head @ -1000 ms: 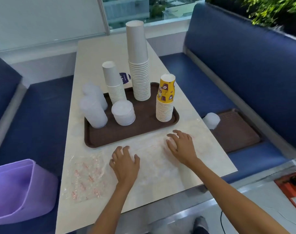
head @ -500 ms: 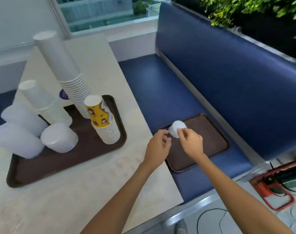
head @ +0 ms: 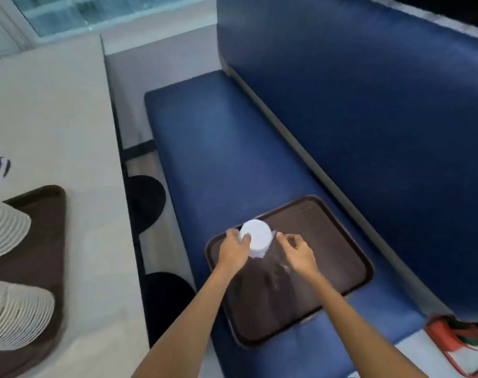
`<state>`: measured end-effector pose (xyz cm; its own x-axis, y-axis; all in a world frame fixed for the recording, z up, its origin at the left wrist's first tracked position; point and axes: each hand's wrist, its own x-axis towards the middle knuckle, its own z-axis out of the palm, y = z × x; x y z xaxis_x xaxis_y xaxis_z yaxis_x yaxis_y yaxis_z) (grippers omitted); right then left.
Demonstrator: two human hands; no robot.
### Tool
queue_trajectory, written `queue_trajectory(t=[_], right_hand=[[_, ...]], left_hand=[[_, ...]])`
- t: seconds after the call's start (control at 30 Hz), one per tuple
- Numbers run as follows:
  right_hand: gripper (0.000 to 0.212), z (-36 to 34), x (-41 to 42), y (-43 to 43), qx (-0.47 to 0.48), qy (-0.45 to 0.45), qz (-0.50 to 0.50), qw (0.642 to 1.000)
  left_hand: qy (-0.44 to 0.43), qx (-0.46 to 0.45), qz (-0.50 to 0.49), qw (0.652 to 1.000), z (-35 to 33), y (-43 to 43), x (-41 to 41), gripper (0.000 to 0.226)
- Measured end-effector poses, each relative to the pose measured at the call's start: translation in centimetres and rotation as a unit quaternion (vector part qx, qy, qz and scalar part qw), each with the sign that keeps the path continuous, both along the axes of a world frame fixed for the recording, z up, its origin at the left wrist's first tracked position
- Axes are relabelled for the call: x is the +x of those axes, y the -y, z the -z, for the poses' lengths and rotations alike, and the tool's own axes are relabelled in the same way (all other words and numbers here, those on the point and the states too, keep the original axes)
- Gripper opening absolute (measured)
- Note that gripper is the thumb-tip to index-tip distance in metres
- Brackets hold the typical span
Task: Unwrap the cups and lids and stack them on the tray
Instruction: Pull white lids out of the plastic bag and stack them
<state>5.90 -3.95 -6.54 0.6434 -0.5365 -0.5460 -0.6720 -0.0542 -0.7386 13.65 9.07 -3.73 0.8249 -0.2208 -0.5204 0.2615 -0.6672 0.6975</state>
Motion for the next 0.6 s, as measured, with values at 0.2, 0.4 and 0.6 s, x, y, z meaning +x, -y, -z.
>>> queue_trajectory(t=[0.2,0.4,0.6], right_hand=[[0.069,7.2,3.4,0.1,0.109,0.024,0.029,0.993],[0.084,11.8,5.2,-0.9,0.123,0.074,0.033,0.989],[0.066,13.2,5.8,-1.9,0.115,0.097,0.040,0.988]], left_hand=[[-0.009,0.014,-0.034,0.999,7.6,1.3,3.6,0.061],[-0.037,-0.014,-0.070,0.997,12.3,1.7,4.9,0.070],[-0.061,-0.041,-0.087,0.993,14.4,2.4,4.3,0.058]])
